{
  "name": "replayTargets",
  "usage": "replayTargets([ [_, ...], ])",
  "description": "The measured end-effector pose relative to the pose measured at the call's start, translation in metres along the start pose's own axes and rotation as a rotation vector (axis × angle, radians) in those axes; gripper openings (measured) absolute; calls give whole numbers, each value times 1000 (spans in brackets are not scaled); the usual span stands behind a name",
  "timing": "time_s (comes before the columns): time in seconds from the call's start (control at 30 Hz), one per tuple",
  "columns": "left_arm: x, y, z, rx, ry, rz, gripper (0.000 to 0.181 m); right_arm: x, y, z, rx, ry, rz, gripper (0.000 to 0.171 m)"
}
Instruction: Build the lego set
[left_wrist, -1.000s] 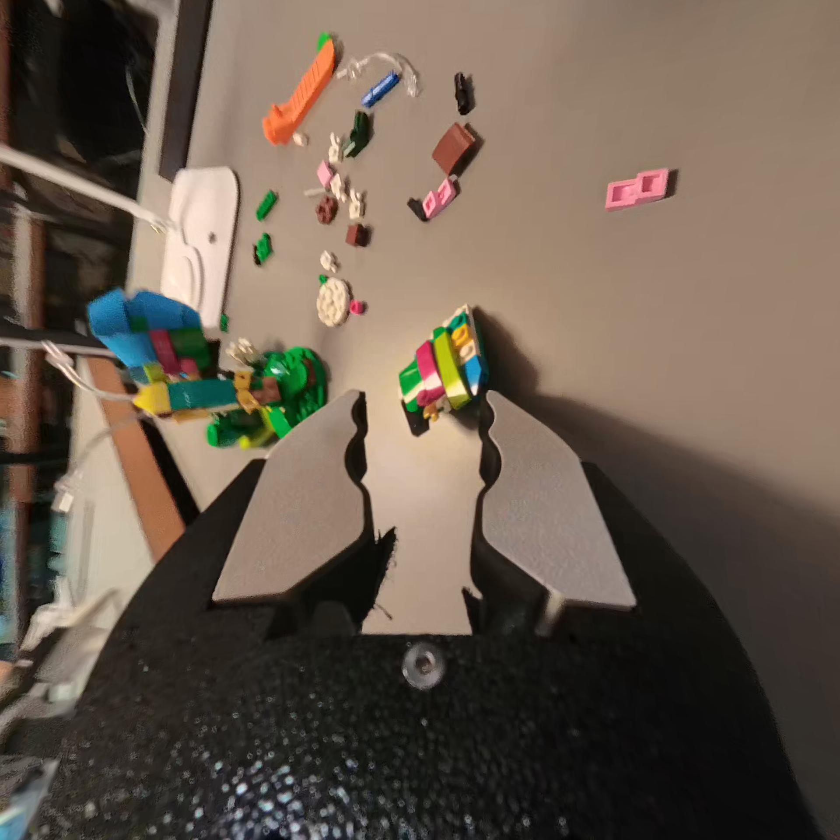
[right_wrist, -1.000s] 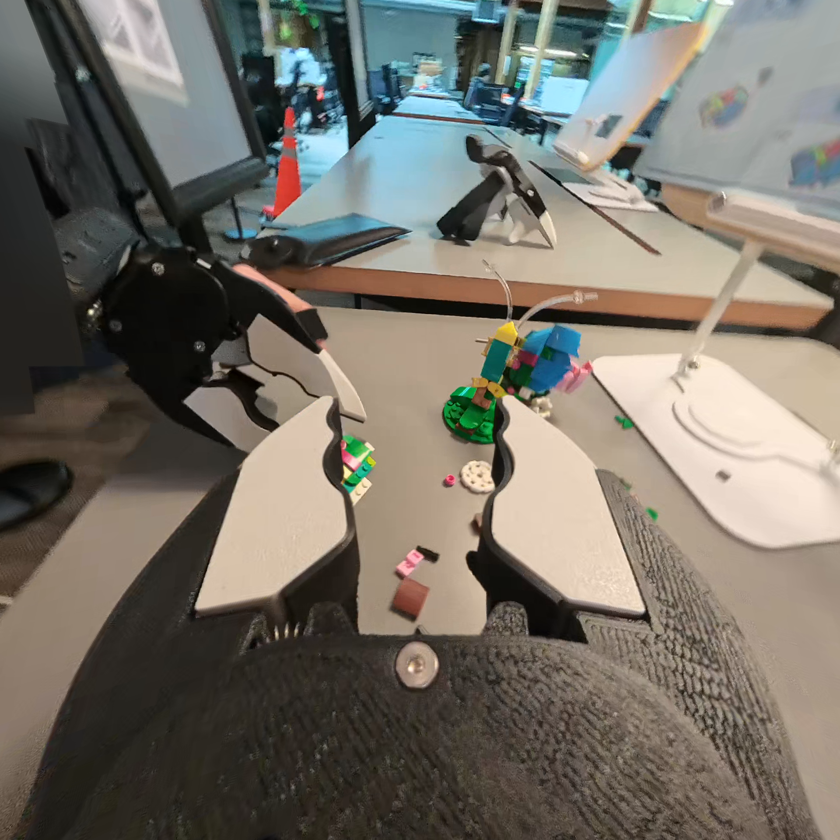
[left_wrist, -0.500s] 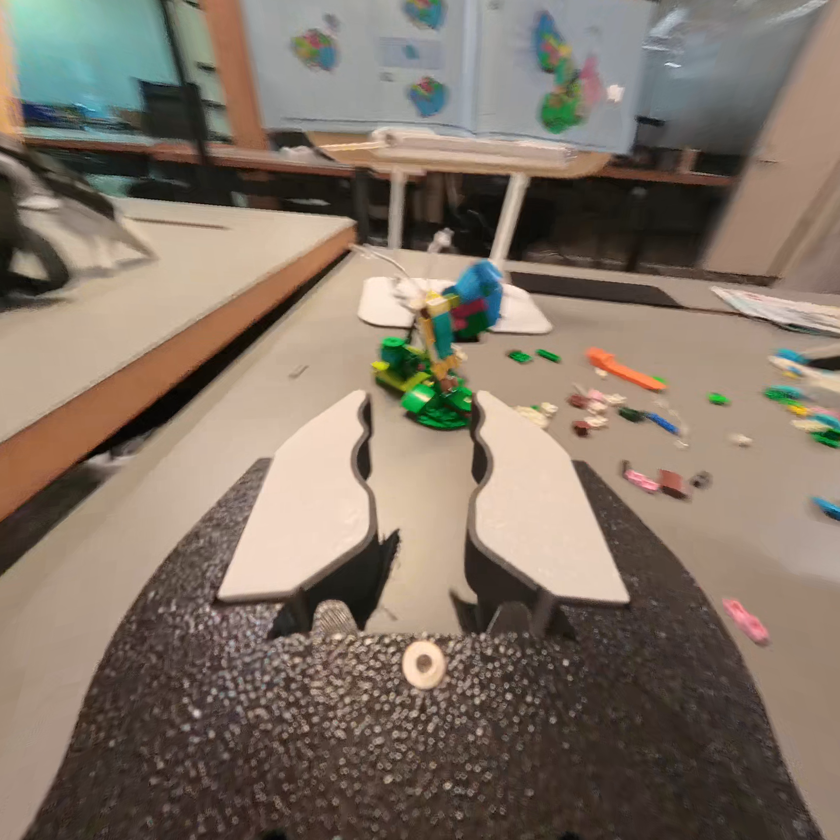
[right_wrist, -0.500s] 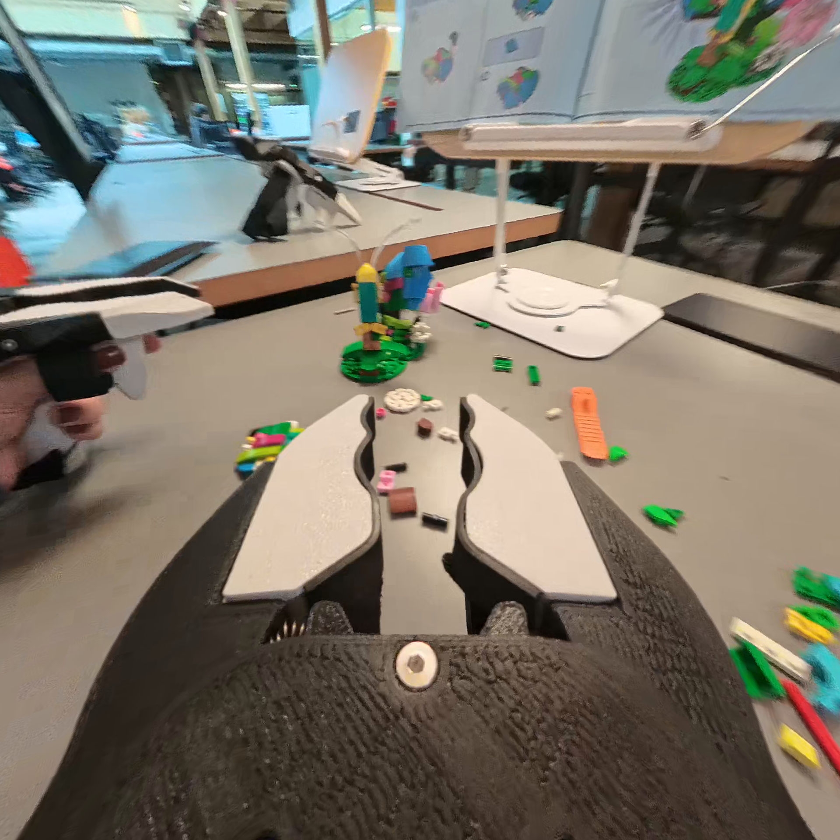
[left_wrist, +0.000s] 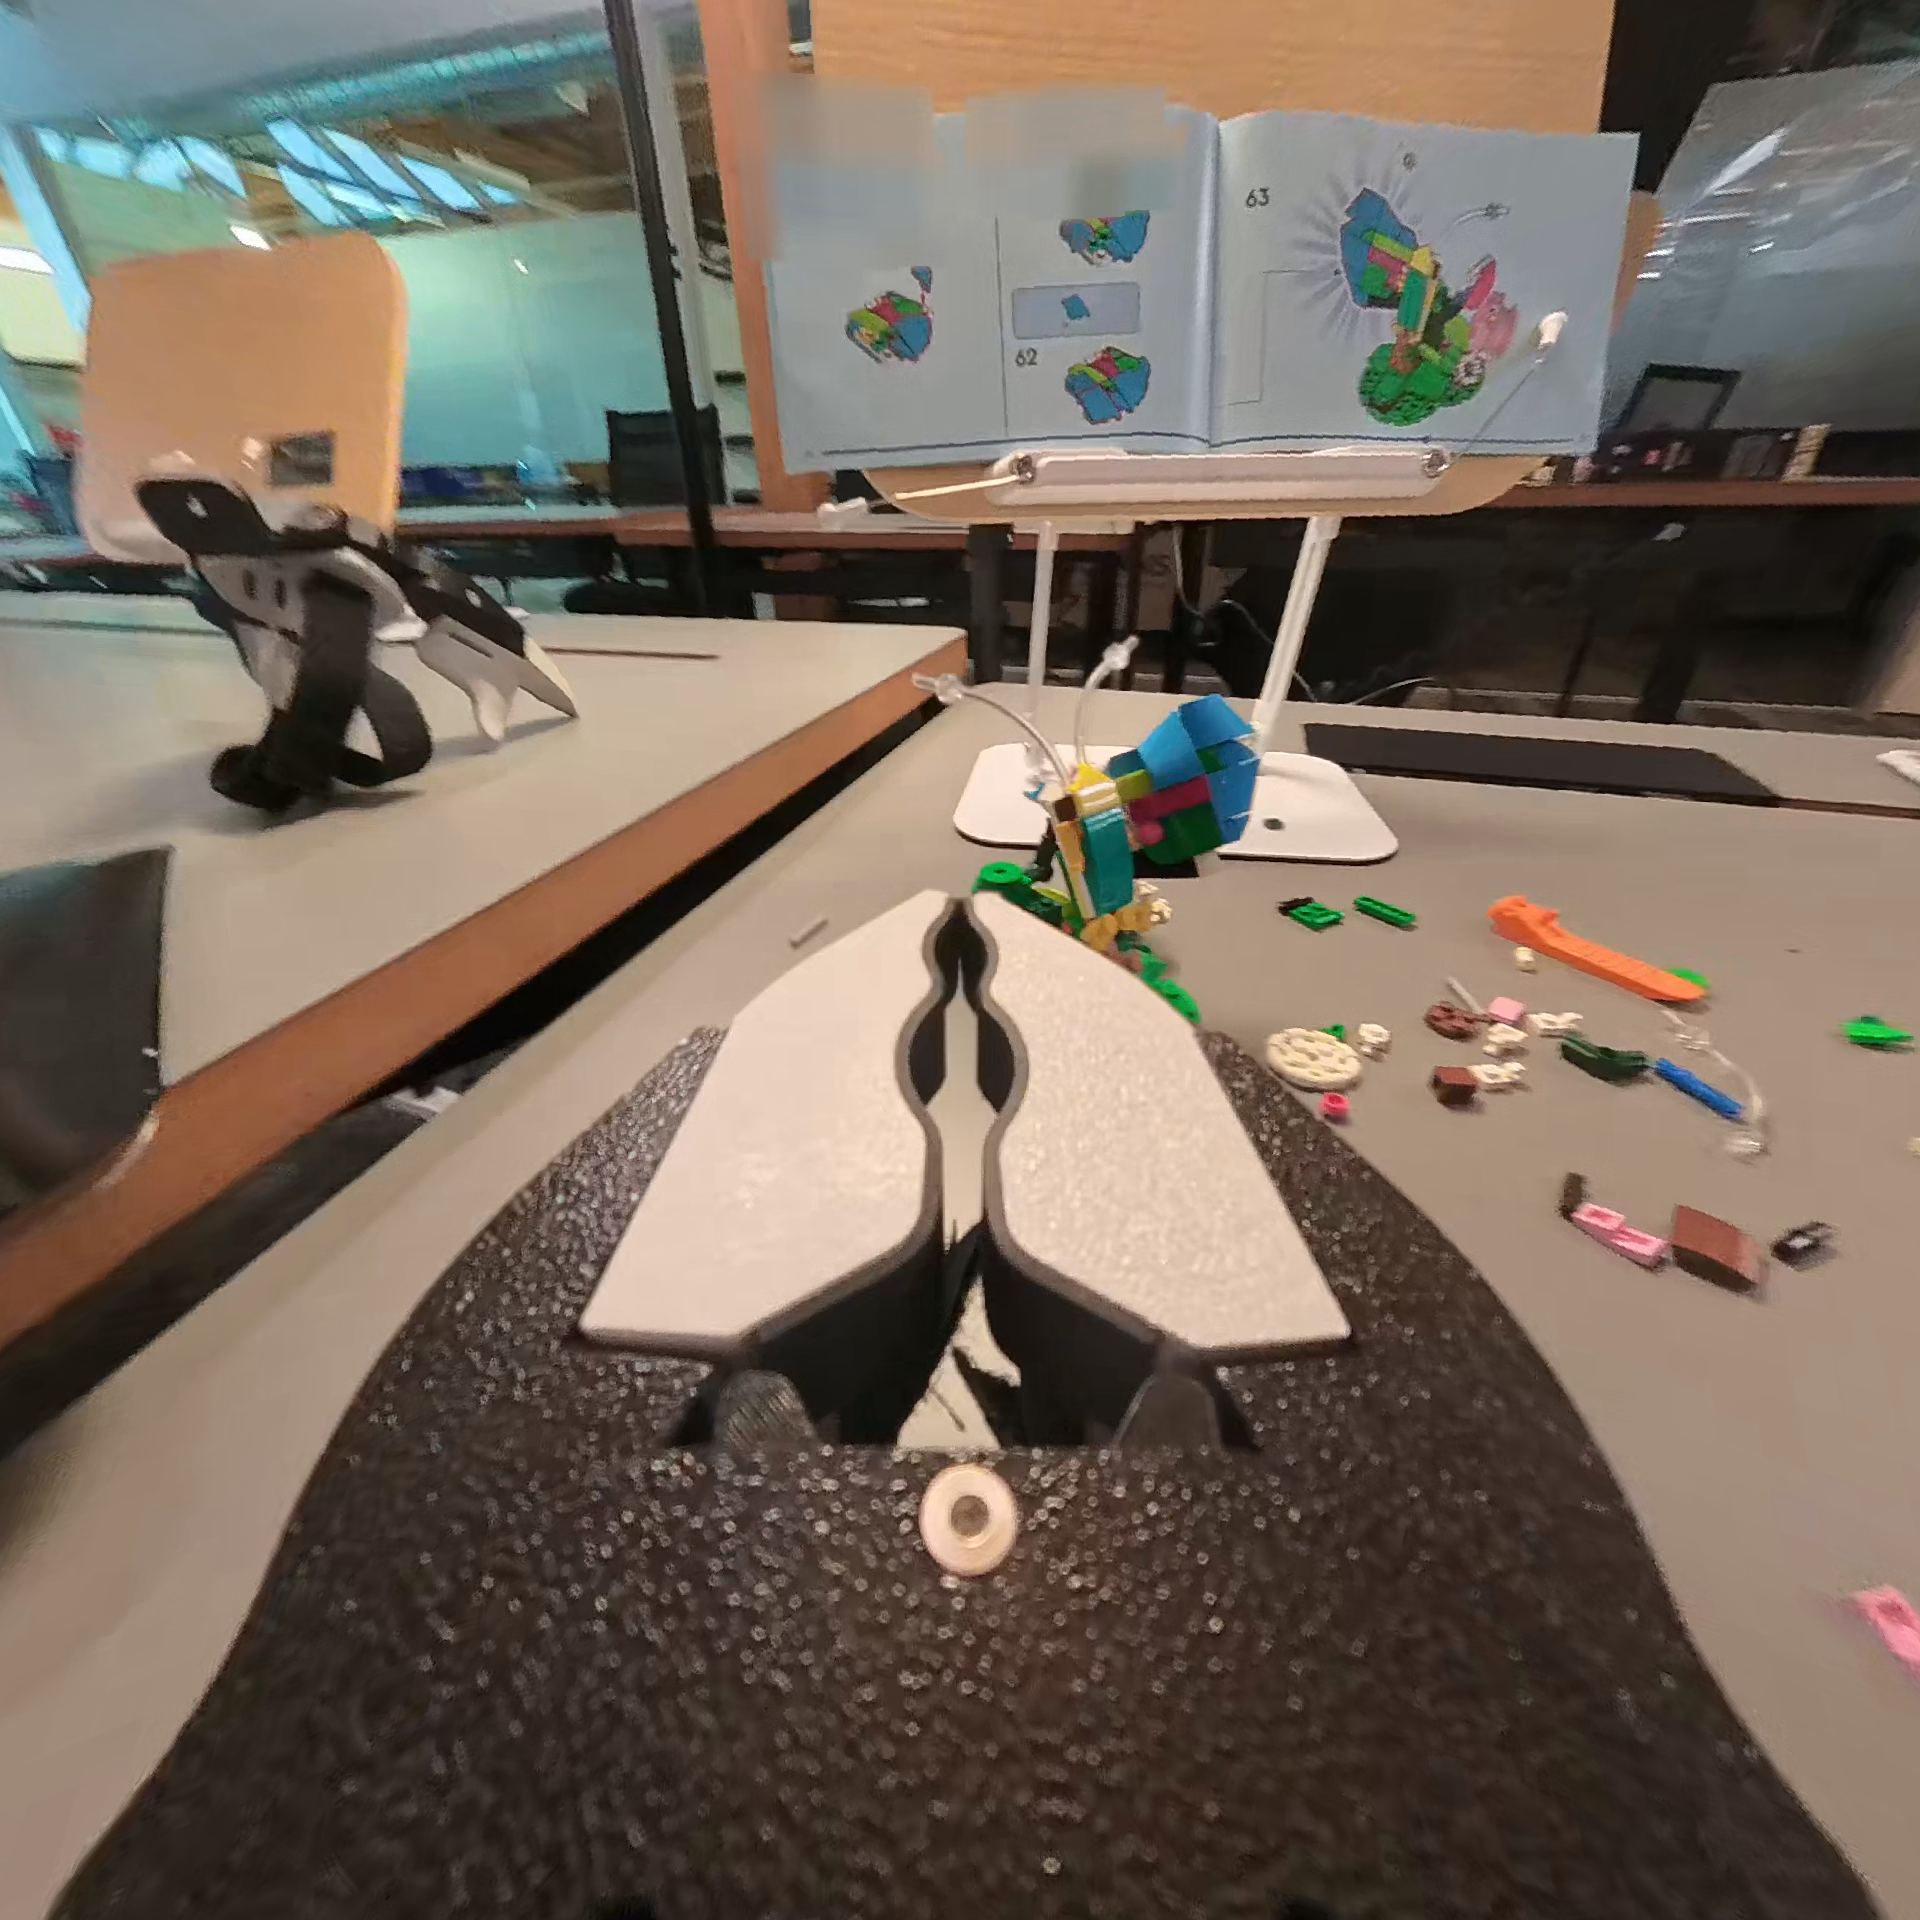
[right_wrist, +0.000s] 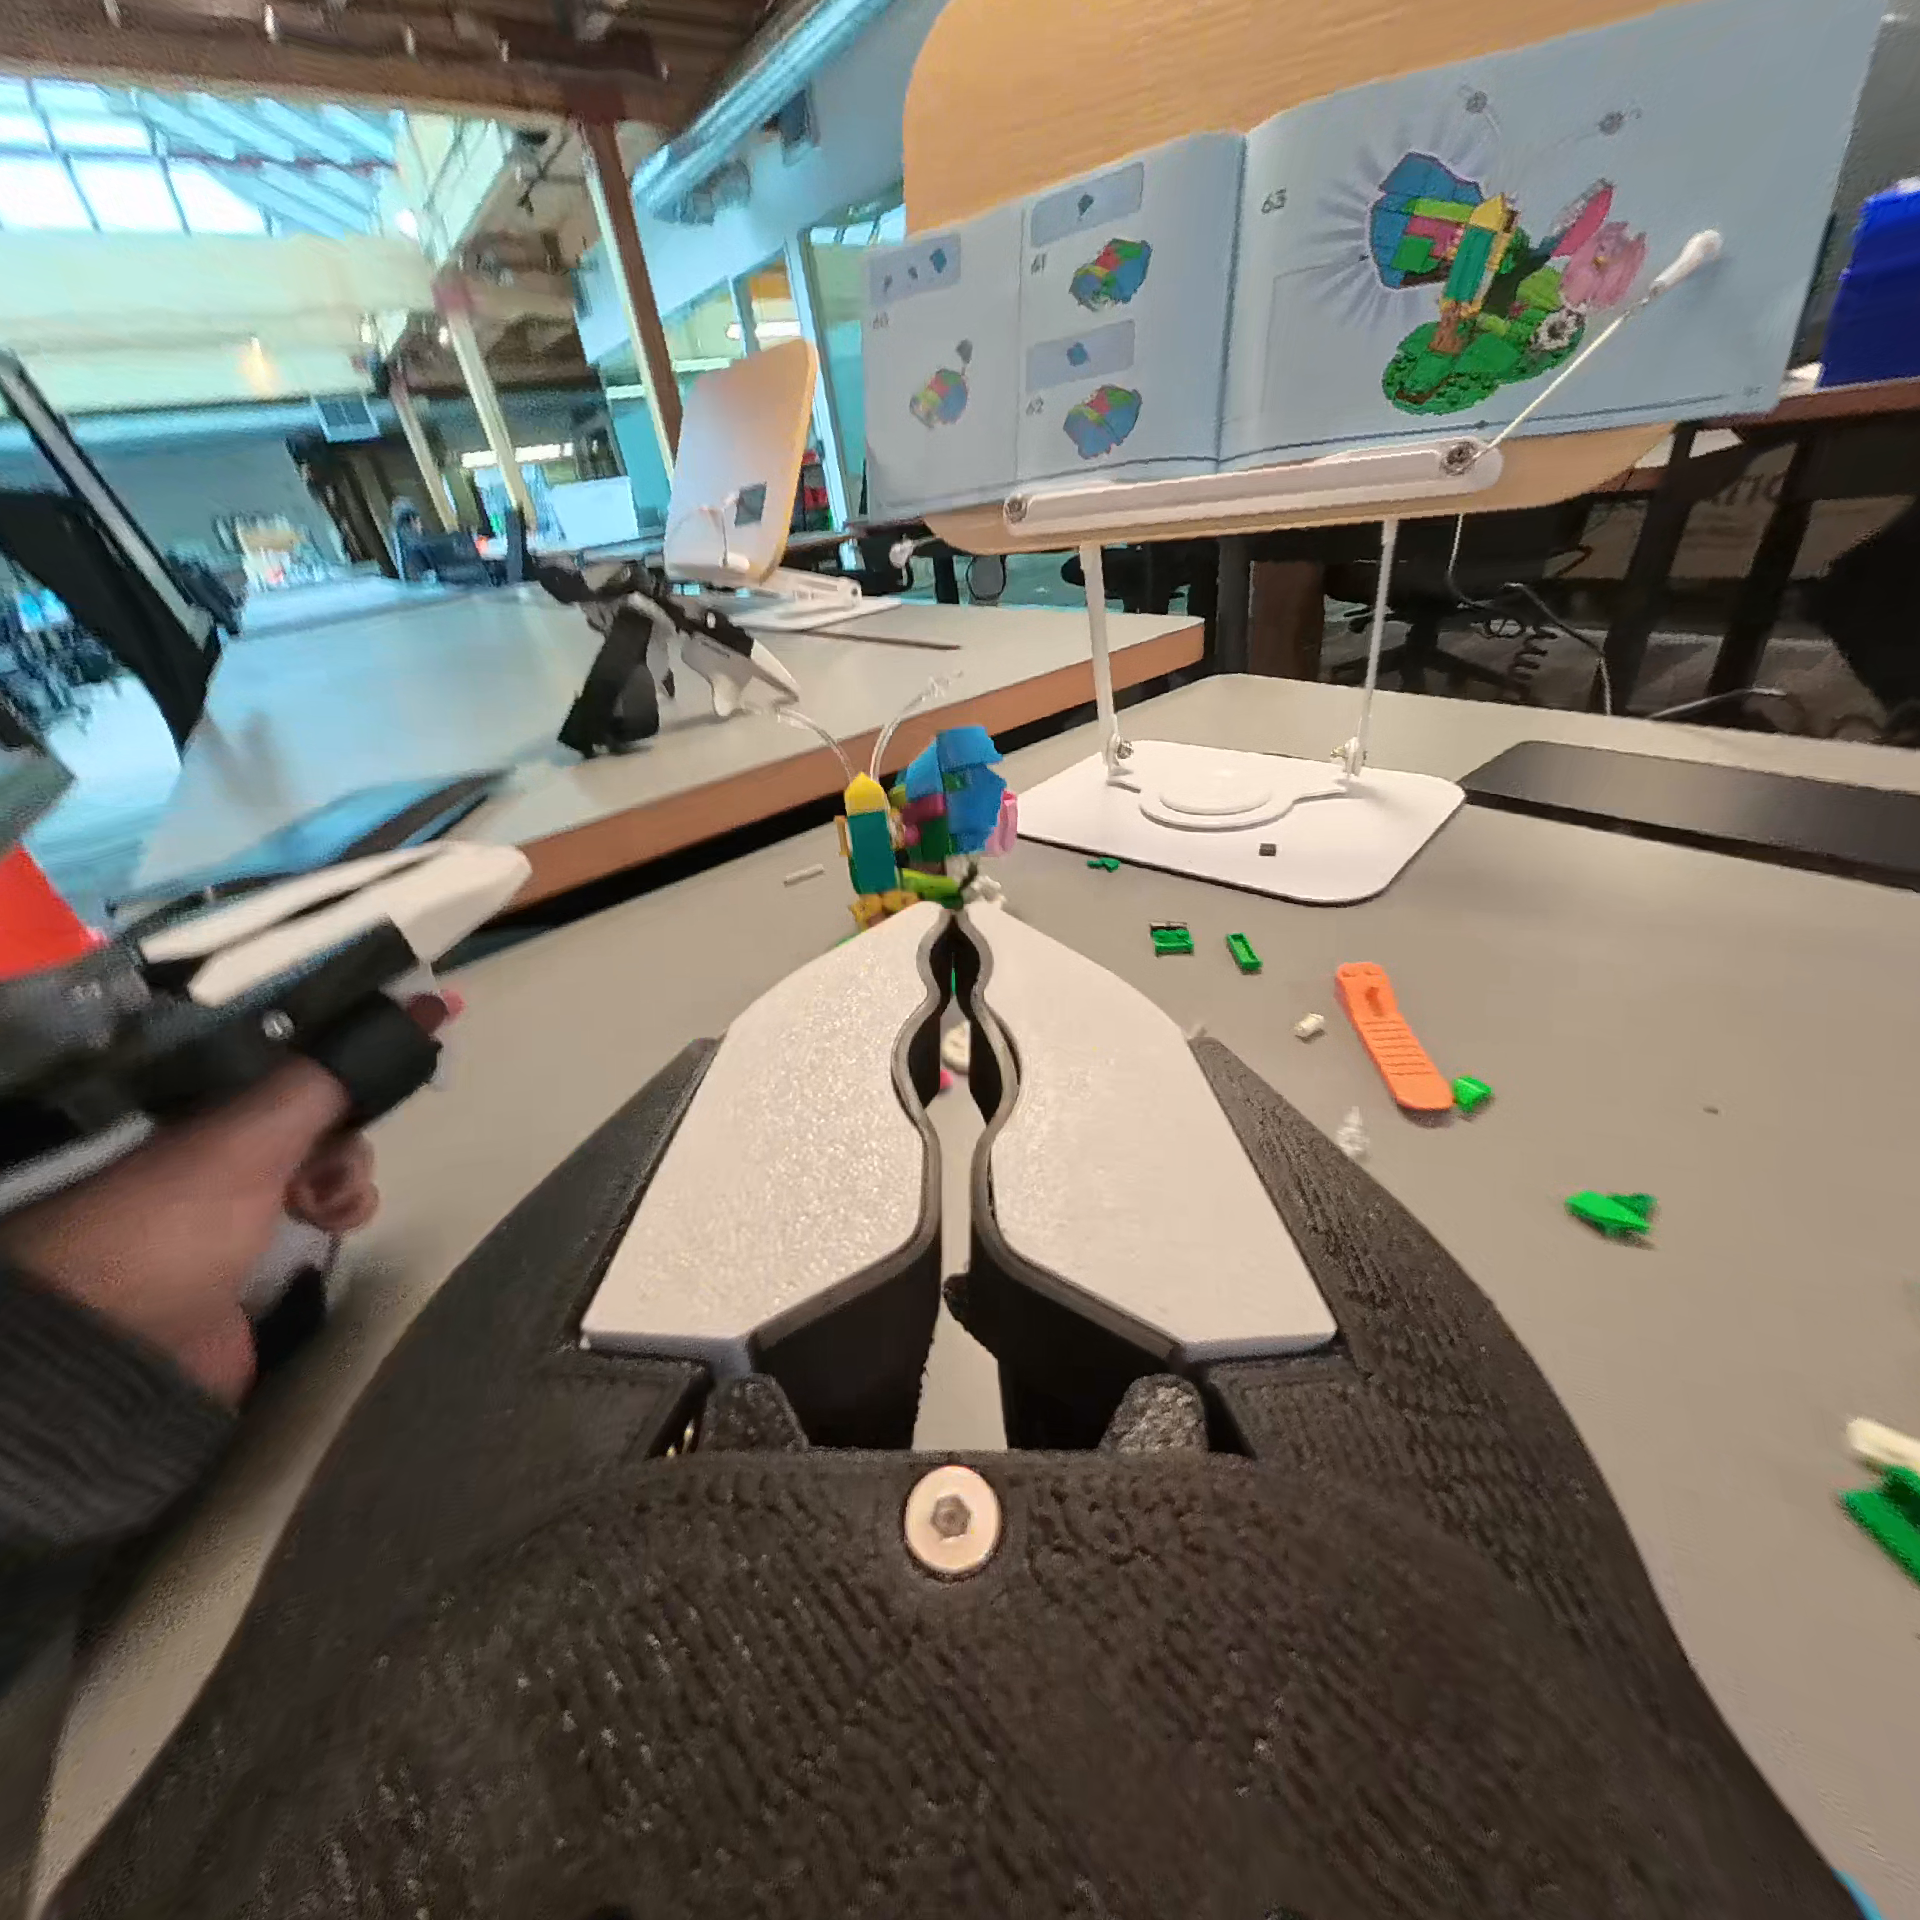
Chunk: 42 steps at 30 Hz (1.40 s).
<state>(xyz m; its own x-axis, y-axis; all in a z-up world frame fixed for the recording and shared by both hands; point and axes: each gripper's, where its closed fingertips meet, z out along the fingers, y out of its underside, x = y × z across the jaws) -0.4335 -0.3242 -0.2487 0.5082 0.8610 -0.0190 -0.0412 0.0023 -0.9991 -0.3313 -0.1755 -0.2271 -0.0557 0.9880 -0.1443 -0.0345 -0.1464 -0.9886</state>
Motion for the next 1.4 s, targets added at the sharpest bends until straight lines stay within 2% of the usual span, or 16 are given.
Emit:
replayTargets([
  [0.17,-7,-18,-5,121,-2,-20,0,-6,3,9,48,73,83,0],
  [0.27,-17,-25,-9,203,7,-97,0,-27,4,4,67,-9,136,0],
  [0.33,-15,-24,-8,216,17,-108,0,-36,4,-4,84,-47,94,0],
  [0.4,-10,-22,-7,207,25,-91,0,-35,2,-7,104,-50,81,0],
  [0.57,-6,-21,-7,195,20,-108,0,-26,1,-9,121,-52,198,0],
  [0.73,3,-9,-3,84,-1,-63,0,-21,16,-3,41,-1,159,0],
  [0.87,14,-6,-1,60,2,32,0,-16,21,-1,1,62,97,0],
  [0.97,28,-1,2,24,100,54,0,-16,18,-2,3,89,45,0],
  [1.07,34,-4,1,42,189,-28,0,-20,13,-3,22,77,27,0],
  [1.2,25,-6,1,51,210,-151,0,-24,11,-3,40,50,38,0],
  [1.4,29,-5,1,50,201,-109,0,-34,-3,-9,119,3,27,0],
])
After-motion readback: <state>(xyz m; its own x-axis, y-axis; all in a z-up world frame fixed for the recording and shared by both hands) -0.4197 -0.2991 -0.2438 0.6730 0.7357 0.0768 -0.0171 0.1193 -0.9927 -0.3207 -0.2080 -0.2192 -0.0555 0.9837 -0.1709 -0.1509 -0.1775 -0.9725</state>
